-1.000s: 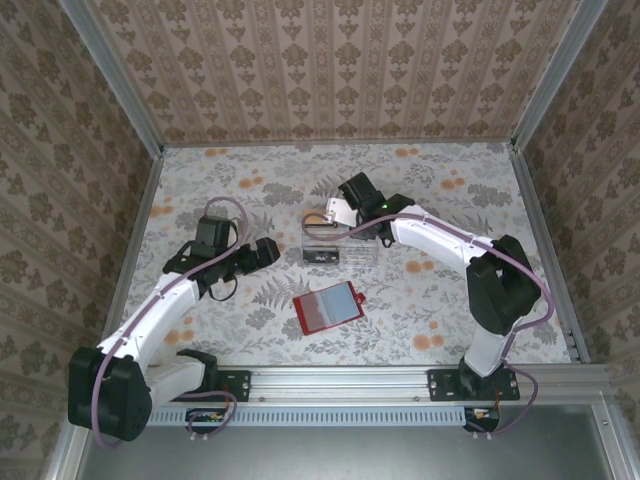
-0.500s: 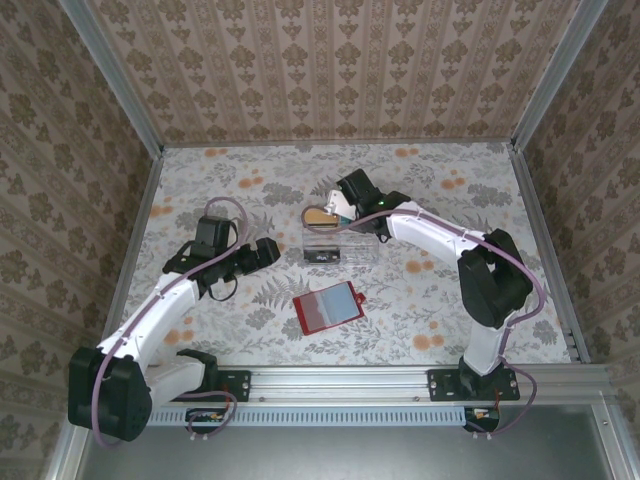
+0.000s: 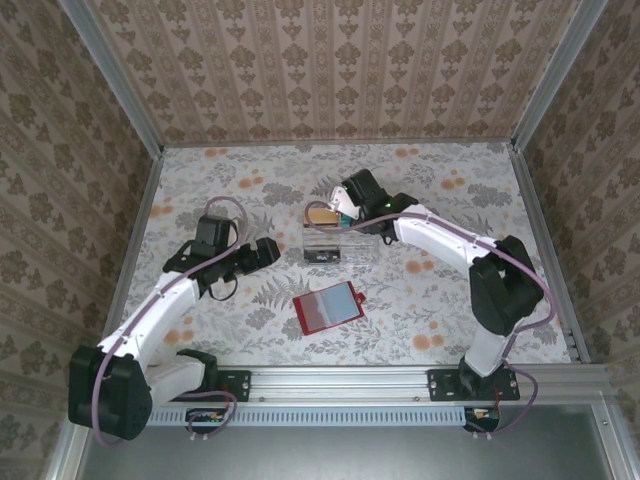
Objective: Take the credit cards out of the card holder
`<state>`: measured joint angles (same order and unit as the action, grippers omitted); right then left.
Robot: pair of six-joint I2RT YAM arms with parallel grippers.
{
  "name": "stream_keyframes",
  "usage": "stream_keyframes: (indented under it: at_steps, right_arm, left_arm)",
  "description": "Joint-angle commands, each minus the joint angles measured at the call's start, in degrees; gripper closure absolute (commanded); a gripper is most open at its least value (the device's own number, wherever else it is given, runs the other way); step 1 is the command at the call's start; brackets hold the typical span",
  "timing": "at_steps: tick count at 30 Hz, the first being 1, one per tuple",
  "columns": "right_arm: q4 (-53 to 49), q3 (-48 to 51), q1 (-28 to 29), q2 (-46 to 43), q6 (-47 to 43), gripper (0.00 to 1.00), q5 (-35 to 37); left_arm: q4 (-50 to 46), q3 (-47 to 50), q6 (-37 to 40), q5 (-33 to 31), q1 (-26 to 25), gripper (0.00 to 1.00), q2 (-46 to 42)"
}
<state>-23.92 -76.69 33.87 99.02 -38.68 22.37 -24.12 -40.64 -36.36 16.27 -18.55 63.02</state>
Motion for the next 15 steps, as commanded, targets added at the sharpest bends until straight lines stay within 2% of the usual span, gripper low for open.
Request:
stream_keyframes:
  at_steps: [1,4,7,12,15]
  right_arm:
    - [1.1,2.3,-0.5,-5.6,4.9,0.40,-1.4]
    - [2.2,4.8,-1.5,-9.9,9.7,0.37,-2.8]
    - [4.5,8.5,-3.5,-15.4,14.9,0.34,-4.3]
    - [8.5,15.6,-10.0,-25.8,25.0,0.21,-8.3]
    - [11.6,21.0,-15.0,-31.7,32.8,0.04,-10.3]
  left_arm:
    - [-1.3,-2.7,0.1,-1.2,0.5,0.00,0.8]
    - [-2.8,-4.4,0.7,-3.8,0.6,0.00,1.7]
    - [-6.2,-6.7,0.9,-10.5,0.5,0.00,2.5]
    - [-8.9,-9.1,2.0,-28.1,0.6,0.00,1.2]
    - [-5.7,-8.0,5.5,-35.7,0.6,0.00,-0.6]
